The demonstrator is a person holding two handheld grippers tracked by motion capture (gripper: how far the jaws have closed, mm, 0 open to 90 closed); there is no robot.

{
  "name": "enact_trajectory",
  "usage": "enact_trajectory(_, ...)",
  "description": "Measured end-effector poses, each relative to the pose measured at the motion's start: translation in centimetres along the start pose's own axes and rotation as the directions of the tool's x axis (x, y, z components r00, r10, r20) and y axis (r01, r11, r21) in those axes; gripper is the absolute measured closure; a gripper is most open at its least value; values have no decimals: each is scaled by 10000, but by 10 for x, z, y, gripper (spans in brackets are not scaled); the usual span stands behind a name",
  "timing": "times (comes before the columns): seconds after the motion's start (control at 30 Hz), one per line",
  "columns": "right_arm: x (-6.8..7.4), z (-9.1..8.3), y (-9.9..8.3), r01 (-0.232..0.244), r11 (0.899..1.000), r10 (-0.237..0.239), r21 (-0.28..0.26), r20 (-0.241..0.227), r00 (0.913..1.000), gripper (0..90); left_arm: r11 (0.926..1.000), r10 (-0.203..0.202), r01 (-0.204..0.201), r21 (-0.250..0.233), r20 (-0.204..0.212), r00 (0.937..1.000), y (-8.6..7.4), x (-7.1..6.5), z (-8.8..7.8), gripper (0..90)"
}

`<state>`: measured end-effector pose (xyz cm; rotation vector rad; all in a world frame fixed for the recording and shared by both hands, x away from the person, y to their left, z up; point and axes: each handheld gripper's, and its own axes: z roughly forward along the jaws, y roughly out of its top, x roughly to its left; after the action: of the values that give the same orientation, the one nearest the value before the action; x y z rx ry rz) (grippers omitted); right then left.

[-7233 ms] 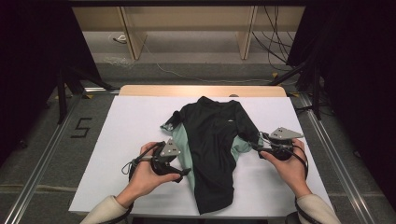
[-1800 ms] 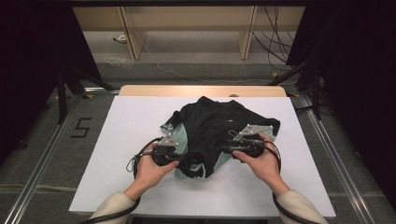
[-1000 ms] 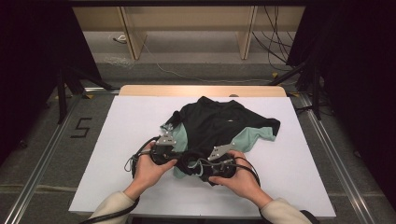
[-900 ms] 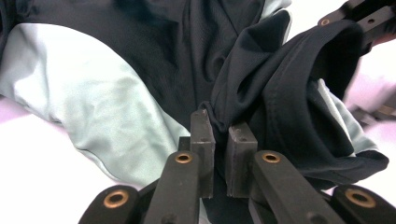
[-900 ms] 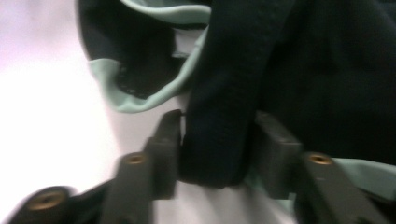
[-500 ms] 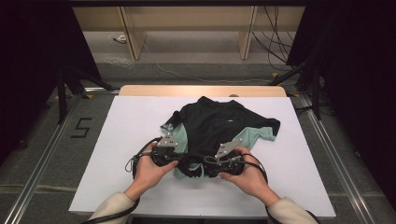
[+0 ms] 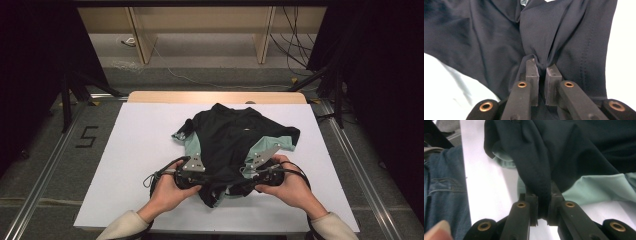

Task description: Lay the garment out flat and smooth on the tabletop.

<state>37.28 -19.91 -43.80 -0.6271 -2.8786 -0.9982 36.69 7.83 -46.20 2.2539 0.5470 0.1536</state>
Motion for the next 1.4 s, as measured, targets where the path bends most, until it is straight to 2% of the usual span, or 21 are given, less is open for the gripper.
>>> enact_trajectory(0.17,-4,-11,-2,-120,9994,116,-336,-113,9999,831,9997,208,-210,98,227,9995,2,-5,0,836)
enact_trajectory(0.27,-4,-19,-3,-21,9996,14,-278,-254,9997,831,9991,371,-379,186,438,9983,2,-9,3,833)
enact_trajectory(0.43,-3,-19,-10,-4,9975,39,712,-484,9988,831,9964,730,-758,380,697,9949,2,-15,9,779)
enact_trajectory(0.5,-5,-19,-14,-33,9903,86,1391,-375,9993,831,9961,718,-752,451,719,9948,3,-15,9,667)
enact_trajectory(0.6,-9,-22,-21,-300,9786,367,2034,-293,9989,832,9952,741,-793,569,898,9932,2,-12,0,525)
enact_trajectory(0.7,-15,-26,-32,-523,9666,644,2507,-404,9971,831,9952,691,-738,646,716,9950,-2,-5,-15,450)
enact_trajectory(0.8,-16,-25,-39,-616,9577,840,2810,-683,9941,814,9936,780,-807,793,367,9963,-9,4,-24,438)
enact_trajectory(0.83,-18,-25,-41,-376,9565,614,2895,-736,9954,785,9943,611,-633,857,278,9977,-11,7,-25,437)
enact_trajectory(0.87,-18,-25,-41,-409,9561,661,2901,-775,9948,758,9946,540,-553,883,166,9984,-13,10,-27,438)
enact_trajectory(0.93,-17,-29,-41,-425,9636,654,2640,-786,9948,687,9949,324,-308,964,-153,9994,-15,17,-29,440)
enact_trajectory(1.0,-19,-39,-40,-380,9800,544,1955,-791,9954,637,9944,228,-181,1041,-441,9988,-16,23,-31,443)
enact_trajectory(1.03,-20,-46,-40,-419,9870,549,1550,-804,9953,597,9945,95,-41,1045,-516,9986,-17,26,-33,444)
enact_trajectory(1.07,-22,-53,-40,-586,9949,646,825,-721,9953,558,9948,12,43,1015,-542,9985,-17,29,-35,444)
enact_trajectory(1.1,-24,-57,-41,-733,9967,755,348,-651,9950,556,9956,-192,250,906,-646,9977,-17,34,-37,443)
enact_trajectory(1.13,-28,-61,-41,-1100,9937,1088,-232,-481,9929,551,9957,-310,379,850,-811,9962,-17,38,-38,443)
enact_trajectory(1.17,-30,-61,-41,-1360,9896,1346,-466,-307,9904,539,9959,-406,488,768,-1057,9936,-15,44,-39,443)
enact_trajectory(1.23,-36,-55,-42,-1922,9788,1945,-705,266,9805,536,9957,-596,711,596,-1763,9825,-11,59,-42,440)
enact_trajectory(1.27,-38,-51,-42,-2028,9768,2058,-686,396,9778,529,9953,-724,849,465,-2249,9717,-7,68,-44,439)
enact_trajectory(1.3,-39,-44,-42,-2172,9740,2209,-646,574,9736,523,9950,-822,938,355,-2464,9657,-4,75,-44,433)
enact_trajectory(1.37,-40,-35,-42,-2317,9716,2343,-487,587,9704,520,9923,-1190,1233,-64,-3157,9414,4,93,-42,399)
enact_trajectory(1.4,-40,-33,-41,-2363,9708,2386,-422,600,9693,517,9915,-1273,1282,-210,-3553,9261,10,105,-38,385)
